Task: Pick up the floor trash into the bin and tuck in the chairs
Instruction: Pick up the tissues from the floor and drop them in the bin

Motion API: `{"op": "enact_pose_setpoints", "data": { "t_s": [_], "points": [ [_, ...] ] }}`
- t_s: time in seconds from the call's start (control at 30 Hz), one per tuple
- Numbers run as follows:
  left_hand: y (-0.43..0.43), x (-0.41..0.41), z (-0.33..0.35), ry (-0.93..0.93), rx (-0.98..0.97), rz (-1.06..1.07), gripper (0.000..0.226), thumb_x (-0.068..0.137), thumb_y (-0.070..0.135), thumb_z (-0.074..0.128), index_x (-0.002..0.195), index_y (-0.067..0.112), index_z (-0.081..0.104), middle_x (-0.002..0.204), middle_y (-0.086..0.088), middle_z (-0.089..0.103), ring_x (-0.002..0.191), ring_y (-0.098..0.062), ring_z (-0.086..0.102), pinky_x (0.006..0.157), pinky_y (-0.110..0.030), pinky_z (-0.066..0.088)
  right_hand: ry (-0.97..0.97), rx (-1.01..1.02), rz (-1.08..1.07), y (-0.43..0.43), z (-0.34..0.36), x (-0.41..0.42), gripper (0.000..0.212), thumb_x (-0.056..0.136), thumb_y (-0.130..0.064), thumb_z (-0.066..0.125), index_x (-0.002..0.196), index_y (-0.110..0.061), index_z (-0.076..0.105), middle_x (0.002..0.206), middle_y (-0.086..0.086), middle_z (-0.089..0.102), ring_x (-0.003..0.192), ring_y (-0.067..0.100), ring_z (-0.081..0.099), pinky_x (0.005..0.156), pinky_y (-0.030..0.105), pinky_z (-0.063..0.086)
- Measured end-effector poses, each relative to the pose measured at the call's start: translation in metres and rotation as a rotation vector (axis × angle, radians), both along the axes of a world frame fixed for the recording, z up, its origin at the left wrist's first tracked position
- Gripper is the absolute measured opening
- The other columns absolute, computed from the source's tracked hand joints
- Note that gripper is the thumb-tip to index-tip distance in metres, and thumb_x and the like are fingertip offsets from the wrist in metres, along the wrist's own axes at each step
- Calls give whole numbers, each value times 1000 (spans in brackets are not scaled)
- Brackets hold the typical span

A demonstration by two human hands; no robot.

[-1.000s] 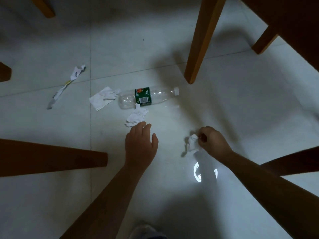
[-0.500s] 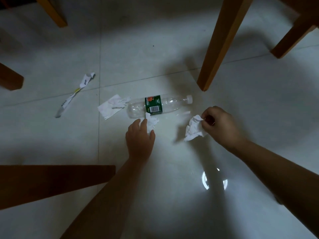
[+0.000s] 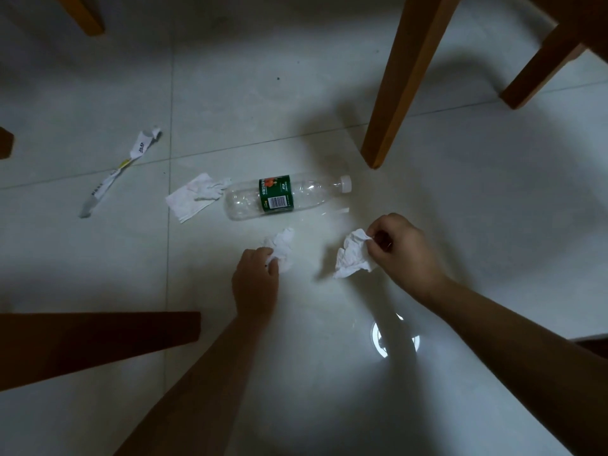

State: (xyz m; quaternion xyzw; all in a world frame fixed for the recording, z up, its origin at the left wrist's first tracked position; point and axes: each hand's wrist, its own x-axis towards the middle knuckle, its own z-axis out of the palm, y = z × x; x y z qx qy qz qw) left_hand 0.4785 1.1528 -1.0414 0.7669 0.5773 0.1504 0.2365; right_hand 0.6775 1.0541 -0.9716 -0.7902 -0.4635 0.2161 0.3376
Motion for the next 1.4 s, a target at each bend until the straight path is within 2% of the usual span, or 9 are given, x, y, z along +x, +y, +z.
{"op": "enact_pose_setpoints", "data": {
  "t_s": [0.2,0.4,0.57,0.7,0.87,1.03,1.2,1.27,1.4],
  "points": [
    [-24,-3,12,-176,11,65,19,77,13,53,85,-1,64,83,-19,61,76,-31,58,64,-21,30,32,-25,-6,-10,-15,-4,10,75,6,60,81,-3,60,76,3,51,61,16,48,60,8,34],
    [-36,5,37,-331,7,165,15,78,12,56,86,3,65,81,-8,60,71,-16,52,65,-17,37,108,20,-149,-11,-6,-18,10,75,4,60,79,-5,59,77,8,55,61,12,47,59,7,35],
    [-50,16,103,-377,53,152,8,83,5,59,90,5,63,83,3,55,71,1,49,69,-2,36,227,36,-188,-25,39,-58,20,77,3,62,79,-15,55,77,4,53,66,11,49,59,11,37],
    [-64,1,157,-334,99,59,17,86,18,54,92,5,62,85,5,52,77,1,47,71,-2,37,245,61,-230,-30,86,-65,21,77,4,62,79,-16,55,77,4,53,71,14,51,60,15,40],
    [-91,-20,227,-236,46,38,25,85,25,47,92,8,63,85,1,58,75,1,47,68,-9,39,261,22,-290,-43,166,-76,18,81,-1,61,80,-18,53,82,6,56,67,12,55,60,8,40],
    [-116,-40,320,-140,56,48,25,84,22,48,91,7,65,82,-8,64,76,-7,49,69,-12,35,159,-76,-238,-76,250,-83,15,81,0,61,79,-14,54,81,4,54,65,6,53,61,3,37],
    [-139,-48,415,-96,49,-7,28,85,22,45,92,5,68,88,-10,66,78,-17,60,70,-14,39,77,-100,-210,-97,342,-86,9,80,-1,63,80,-9,59,81,0,51,65,2,51,61,4,39],
    [-146,-47,453,-85,53,-13,30,84,22,45,90,4,68,88,-12,67,77,-21,62,69,-21,45,69,-109,-180,-102,378,-87,7,81,-2,63,81,-8,60,83,-1,51,66,1,51,60,2,36],
    [-164,-50,527,-63,87,28,16,80,11,61,89,1,69,85,-16,68,74,-26,64,68,-28,49,56,-63,-114,-105,454,-86,6,82,-3,61,81,-9,60,84,-2,52,66,4,51,62,7,37]
  ]
}}
